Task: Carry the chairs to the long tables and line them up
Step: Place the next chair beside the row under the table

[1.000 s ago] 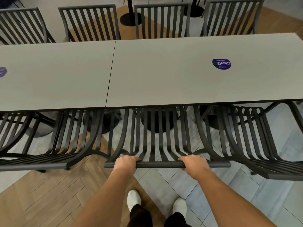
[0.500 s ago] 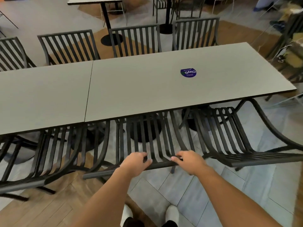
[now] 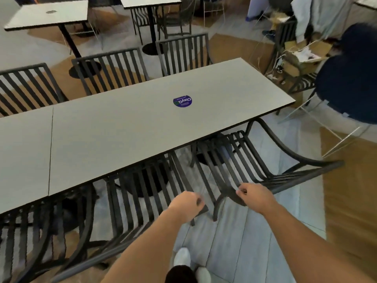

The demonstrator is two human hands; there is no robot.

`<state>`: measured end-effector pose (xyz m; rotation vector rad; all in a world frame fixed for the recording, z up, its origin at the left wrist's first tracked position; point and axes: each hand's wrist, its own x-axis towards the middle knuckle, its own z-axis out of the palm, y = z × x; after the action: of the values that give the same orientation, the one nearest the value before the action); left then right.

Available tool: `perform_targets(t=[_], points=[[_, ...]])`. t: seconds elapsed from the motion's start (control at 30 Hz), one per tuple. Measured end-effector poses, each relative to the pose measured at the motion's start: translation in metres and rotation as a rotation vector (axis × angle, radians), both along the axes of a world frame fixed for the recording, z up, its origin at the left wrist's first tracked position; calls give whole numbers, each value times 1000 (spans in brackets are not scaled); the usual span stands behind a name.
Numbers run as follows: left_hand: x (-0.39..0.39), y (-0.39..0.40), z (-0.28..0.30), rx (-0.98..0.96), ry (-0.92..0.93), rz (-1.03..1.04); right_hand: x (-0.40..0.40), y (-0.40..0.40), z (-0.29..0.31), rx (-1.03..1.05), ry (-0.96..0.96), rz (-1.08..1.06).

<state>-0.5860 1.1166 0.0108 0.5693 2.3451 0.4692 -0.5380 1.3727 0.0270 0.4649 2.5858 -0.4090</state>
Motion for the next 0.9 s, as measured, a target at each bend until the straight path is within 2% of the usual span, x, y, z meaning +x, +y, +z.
perform_targets(t=[0.2, 0.5, 0.67, 0.9], points=[[-36, 46, -3, -1, -8, -133, -3, 39, 8, 11, 24, -148], [-60, 131, -4, 6, 17, -190, 0, 110, -2, 7, 25, -214], [-49, 195, -15, -2, 2, -106, -6, 181, -16, 13, 13, -123], [-5, 285, -22, -42, -98, 194, -19, 291, -29, -53, -43, 107]])
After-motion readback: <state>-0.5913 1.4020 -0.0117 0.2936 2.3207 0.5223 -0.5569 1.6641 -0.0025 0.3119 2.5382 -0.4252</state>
